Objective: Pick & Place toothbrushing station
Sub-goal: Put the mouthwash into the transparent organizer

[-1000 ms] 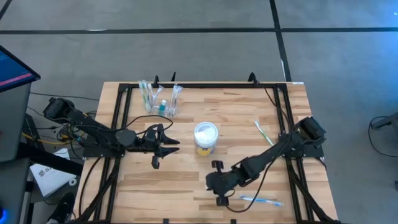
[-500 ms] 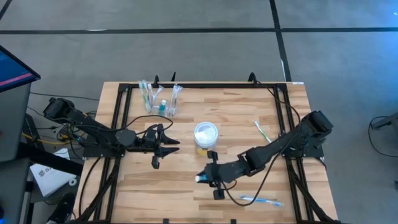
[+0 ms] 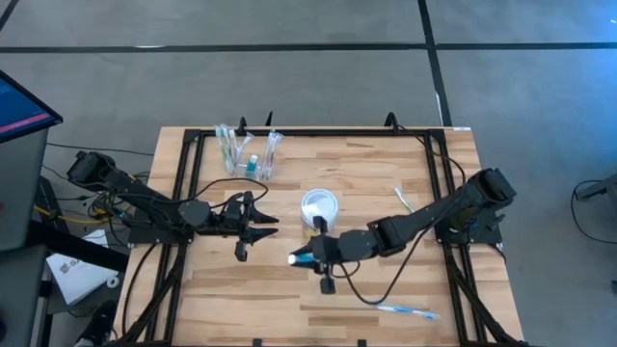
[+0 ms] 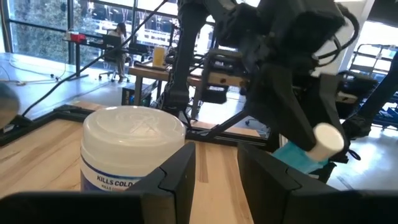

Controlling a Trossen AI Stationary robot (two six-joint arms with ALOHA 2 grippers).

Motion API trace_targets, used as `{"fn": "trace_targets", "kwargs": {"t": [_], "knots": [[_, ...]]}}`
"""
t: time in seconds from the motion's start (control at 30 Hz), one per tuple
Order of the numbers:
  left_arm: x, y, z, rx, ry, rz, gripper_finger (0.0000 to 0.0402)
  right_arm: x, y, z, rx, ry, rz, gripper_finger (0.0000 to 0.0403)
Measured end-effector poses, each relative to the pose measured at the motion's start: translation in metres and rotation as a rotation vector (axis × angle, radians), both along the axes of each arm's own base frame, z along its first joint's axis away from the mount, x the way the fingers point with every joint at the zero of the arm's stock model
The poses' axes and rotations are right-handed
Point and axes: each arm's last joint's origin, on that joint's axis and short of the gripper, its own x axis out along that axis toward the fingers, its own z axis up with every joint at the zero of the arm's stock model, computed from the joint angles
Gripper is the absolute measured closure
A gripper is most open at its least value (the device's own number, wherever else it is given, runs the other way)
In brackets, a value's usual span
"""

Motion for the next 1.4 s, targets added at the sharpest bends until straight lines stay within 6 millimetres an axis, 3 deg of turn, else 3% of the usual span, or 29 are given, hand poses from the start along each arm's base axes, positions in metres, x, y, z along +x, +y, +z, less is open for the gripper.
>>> {"fn": "trace_targets", "kwargs": {"t": [0.87, 1.4], "knots": [[0.0, 0.0, 0.004, 0.017, -0.043, 0.008, 0.0288, 0.021, -0.053, 0.018, 0.014, -0.196, -0.242, 0.0322], [0.001, 0.007, 0.007, 0.01, -0.077, 0.19, 0.0288, 0.025, -0.075, 0.022, 0.006, -0.247, -0.393, 0.0322]]}}
